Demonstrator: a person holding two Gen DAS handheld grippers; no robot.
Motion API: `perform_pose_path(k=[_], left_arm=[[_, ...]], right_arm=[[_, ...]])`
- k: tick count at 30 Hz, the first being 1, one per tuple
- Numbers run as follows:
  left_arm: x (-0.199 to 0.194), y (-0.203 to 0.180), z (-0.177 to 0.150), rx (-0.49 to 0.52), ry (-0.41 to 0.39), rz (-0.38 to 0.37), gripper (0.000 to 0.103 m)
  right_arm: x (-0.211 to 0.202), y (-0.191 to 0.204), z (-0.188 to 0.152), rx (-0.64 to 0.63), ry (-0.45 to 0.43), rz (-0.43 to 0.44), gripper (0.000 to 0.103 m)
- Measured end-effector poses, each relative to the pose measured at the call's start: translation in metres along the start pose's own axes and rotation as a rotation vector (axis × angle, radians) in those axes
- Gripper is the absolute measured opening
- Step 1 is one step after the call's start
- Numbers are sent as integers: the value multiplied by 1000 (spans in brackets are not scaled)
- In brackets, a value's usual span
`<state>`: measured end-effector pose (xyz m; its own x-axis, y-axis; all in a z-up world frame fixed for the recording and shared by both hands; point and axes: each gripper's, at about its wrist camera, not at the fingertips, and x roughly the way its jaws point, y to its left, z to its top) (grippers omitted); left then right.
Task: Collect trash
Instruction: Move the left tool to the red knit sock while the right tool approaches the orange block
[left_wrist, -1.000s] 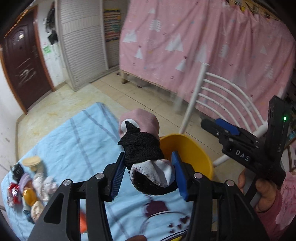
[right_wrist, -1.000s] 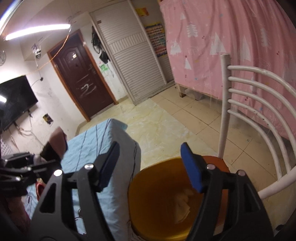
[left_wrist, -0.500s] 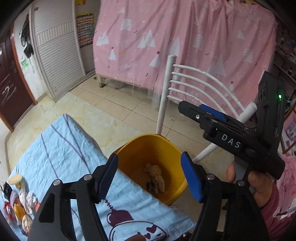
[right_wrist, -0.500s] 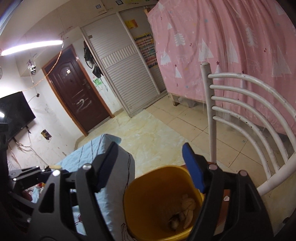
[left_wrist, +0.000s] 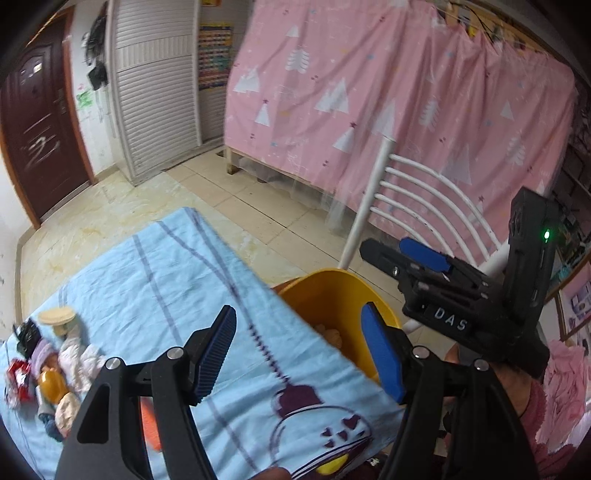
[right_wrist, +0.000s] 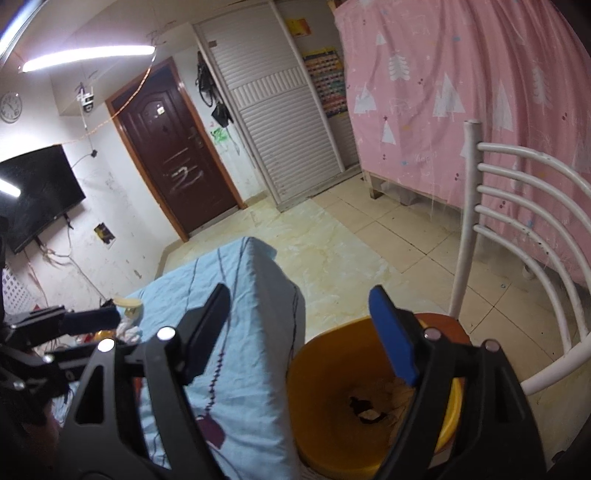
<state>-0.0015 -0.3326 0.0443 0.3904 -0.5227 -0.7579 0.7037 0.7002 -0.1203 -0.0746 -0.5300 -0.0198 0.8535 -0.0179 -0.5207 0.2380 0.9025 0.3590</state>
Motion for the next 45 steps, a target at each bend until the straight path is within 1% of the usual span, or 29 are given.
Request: perform_pose_path(k=[5,7,13,18,23,25,27,29,32,36,40,45], left_arm=[[-20,31,-8,-54,-35,41,63],[-28,45,-13,-79,-48,73,64],[-52,92,-29,-160,-85,209,64],[-65,136,-45,-224,-80,289,64],[-74,175,-62,-293,-62,342,64],[-74,190,-74,-328,-50,359,64],[-73,205,-83,-362,-30,360,64],[-72,213,-96,-383,-11,346,64],[-65,218,-112,-398,22,321,64],[-57,214,-131,-397,63,273,64],[-48,209,-143,-389,96,254,64],[-33,204,-151,-378,139,225,64]], right_arm=[[16,39,-7,-67,45,41,74],[22,57,-12,-98,62,58,74],[38,106,-27,-181,120,107,75],[48,140,-38,-239,165,143,76],[58,169,-52,-287,210,178,76],[62,177,-57,-299,228,189,76],[65,183,-61,-309,242,198,76],[68,189,-66,-318,257,206,76],[73,195,-74,-328,280,216,76],[79,199,-83,-334,313,234,76],[85,202,-90,-339,341,249,76],[89,205,-94,-351,357,241,76]])
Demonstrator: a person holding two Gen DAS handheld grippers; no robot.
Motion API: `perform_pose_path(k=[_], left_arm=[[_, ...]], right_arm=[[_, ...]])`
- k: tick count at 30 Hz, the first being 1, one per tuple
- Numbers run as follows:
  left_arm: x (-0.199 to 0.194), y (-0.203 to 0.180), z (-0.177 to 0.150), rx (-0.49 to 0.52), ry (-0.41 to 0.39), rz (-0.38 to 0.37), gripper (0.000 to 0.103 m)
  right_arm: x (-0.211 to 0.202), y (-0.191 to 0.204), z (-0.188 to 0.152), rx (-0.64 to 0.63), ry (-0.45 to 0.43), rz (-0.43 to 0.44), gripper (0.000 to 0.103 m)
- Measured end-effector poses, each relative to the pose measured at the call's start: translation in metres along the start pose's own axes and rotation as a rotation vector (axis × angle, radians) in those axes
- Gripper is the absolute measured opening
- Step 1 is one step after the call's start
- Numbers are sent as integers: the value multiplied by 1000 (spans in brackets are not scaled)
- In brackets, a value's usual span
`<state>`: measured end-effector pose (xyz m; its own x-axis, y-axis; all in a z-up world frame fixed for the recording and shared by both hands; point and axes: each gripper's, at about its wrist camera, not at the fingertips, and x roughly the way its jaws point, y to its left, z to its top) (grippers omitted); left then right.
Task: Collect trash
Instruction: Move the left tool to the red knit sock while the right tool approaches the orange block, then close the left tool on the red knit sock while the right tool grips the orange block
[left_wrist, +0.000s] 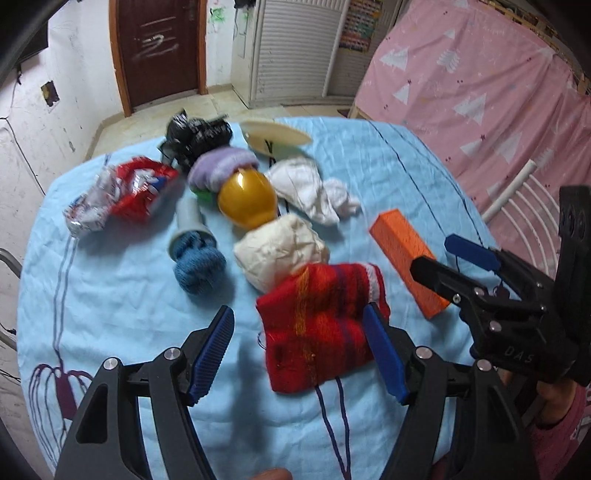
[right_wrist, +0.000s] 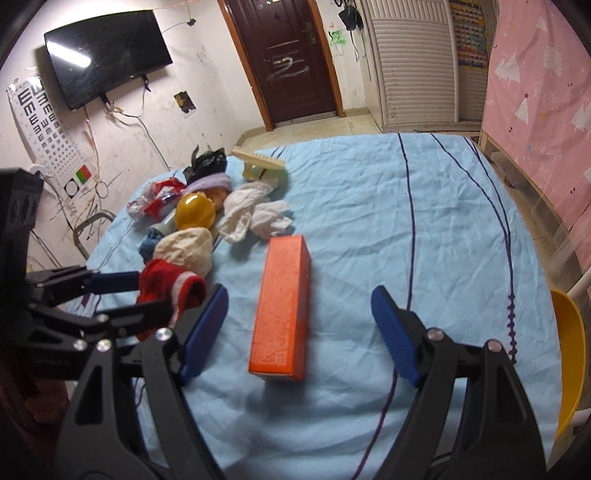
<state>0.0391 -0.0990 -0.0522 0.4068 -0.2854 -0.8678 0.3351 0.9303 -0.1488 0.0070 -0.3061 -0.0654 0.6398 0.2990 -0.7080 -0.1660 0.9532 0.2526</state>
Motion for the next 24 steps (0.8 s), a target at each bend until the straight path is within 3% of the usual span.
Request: perform_pose_path(k=[5,6,9,13,14,15,24], left_arm=[[11,-10,-3,30,18,-19,62],[12,-12,-4,37,16,-20,51],[8,-20,-6,67,0,-20,28],[4,-22,-7,79,-11,-10,18],[3,-23,-7,80,-14,-10,16],[2,-22,-8,81,-17,-9,14],[-13,-24,-10,94,-70,6,7]], right_arm=[[6,2,-1,-17,19,-11,76],[7,3,-1,-23,23,-11,74],[10,4,-2,-41,38,-22,57],[14,11,-3,-76,48,-33,37],[15,12,-4,-84,48,-40,27],[15,12,-4,-88,48,-45,22],[6,9,-1,-71,4,-38,22]])
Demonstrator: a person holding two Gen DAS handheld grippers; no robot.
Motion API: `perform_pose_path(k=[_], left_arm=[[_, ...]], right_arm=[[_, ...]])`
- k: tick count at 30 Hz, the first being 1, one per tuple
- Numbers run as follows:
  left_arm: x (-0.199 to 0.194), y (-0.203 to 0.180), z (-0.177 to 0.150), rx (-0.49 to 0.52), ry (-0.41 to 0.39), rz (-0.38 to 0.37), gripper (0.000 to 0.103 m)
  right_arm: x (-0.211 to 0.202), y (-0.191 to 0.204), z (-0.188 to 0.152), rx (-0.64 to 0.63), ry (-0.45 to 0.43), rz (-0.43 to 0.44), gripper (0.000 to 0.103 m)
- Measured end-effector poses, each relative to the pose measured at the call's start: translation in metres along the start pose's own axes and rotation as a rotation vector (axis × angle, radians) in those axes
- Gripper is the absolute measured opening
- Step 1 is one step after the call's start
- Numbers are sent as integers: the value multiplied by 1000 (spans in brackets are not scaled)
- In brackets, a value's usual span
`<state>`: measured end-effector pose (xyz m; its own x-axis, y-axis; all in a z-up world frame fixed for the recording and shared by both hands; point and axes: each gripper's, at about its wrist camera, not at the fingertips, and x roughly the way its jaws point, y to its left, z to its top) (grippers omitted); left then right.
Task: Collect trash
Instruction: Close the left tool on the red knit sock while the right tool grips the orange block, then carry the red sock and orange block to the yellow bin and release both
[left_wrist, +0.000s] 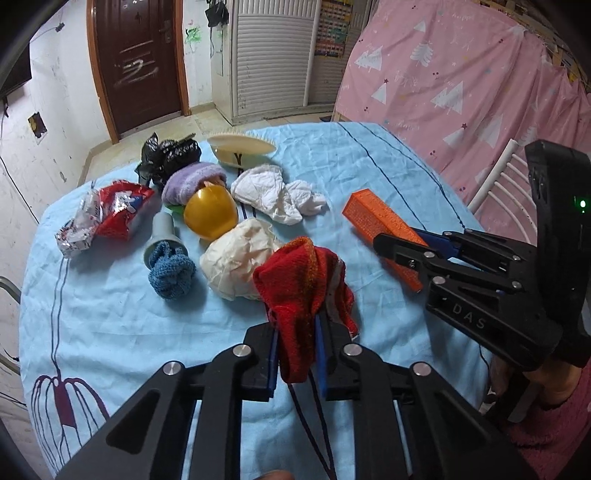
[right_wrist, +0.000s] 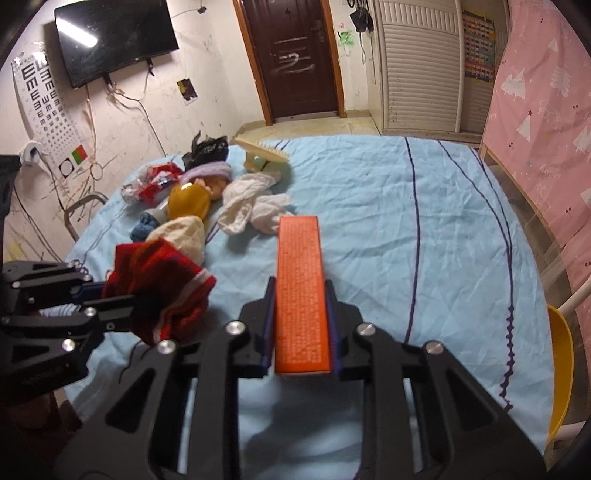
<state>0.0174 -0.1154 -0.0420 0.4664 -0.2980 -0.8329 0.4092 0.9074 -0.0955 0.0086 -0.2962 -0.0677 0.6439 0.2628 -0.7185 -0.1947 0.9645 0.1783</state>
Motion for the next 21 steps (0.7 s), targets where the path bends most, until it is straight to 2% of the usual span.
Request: perform_pose_path(k=[9,21], left_arm=[[-21,-21,17,52,-69,32,7],[-28,-85,49,168,-114,18,7]], right_arm=[[-34,-30,4,50,-88,-23,22],[-92,-104,-5,175,-214,-116,22]])
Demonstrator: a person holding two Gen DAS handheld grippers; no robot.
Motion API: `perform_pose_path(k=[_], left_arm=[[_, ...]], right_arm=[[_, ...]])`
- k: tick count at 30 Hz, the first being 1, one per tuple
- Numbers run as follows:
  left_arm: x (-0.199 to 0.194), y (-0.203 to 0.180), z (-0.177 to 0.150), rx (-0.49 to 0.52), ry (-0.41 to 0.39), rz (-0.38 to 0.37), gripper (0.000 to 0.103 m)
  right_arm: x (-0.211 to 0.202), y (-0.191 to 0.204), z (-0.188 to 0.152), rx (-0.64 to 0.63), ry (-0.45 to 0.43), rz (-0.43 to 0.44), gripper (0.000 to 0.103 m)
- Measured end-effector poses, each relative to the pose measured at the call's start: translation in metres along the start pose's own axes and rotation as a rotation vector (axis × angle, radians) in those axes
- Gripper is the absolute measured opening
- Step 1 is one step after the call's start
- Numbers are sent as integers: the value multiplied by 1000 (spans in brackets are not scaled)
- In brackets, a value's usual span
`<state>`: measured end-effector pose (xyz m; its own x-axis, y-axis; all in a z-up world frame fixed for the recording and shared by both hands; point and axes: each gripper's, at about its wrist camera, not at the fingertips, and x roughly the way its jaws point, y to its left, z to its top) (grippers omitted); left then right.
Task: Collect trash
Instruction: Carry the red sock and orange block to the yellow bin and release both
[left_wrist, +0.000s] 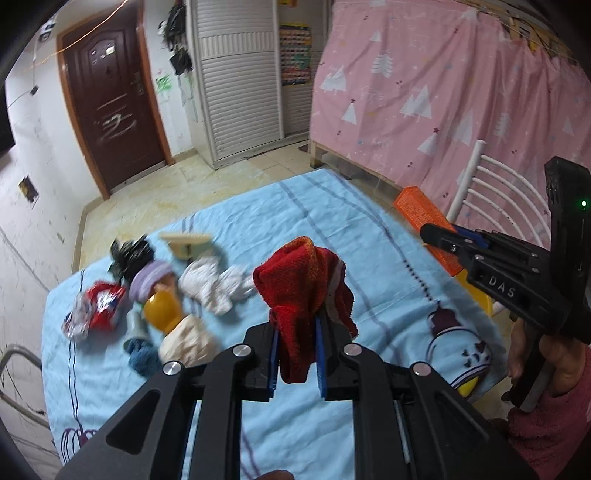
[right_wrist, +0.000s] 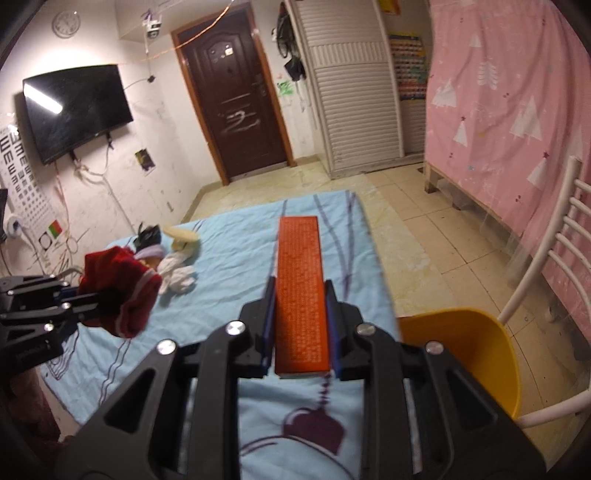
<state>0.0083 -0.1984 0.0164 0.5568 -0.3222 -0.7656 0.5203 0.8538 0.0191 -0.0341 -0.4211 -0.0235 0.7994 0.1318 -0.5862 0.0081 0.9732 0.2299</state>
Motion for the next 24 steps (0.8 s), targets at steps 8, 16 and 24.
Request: perform_pose_path(k=[8,16,24], left_arm=[[5,-48,23,87,-9,-29,7],[13,-98,42,157,-19,-86,7],[27,-143,61,196,-11,-151,7]], right_arm=[[-28,-51,0,72,-61,-67,22],[-46,-99,-5,139,-92,-131,22],[-51,-137,-13,226,-82,-126,23]])
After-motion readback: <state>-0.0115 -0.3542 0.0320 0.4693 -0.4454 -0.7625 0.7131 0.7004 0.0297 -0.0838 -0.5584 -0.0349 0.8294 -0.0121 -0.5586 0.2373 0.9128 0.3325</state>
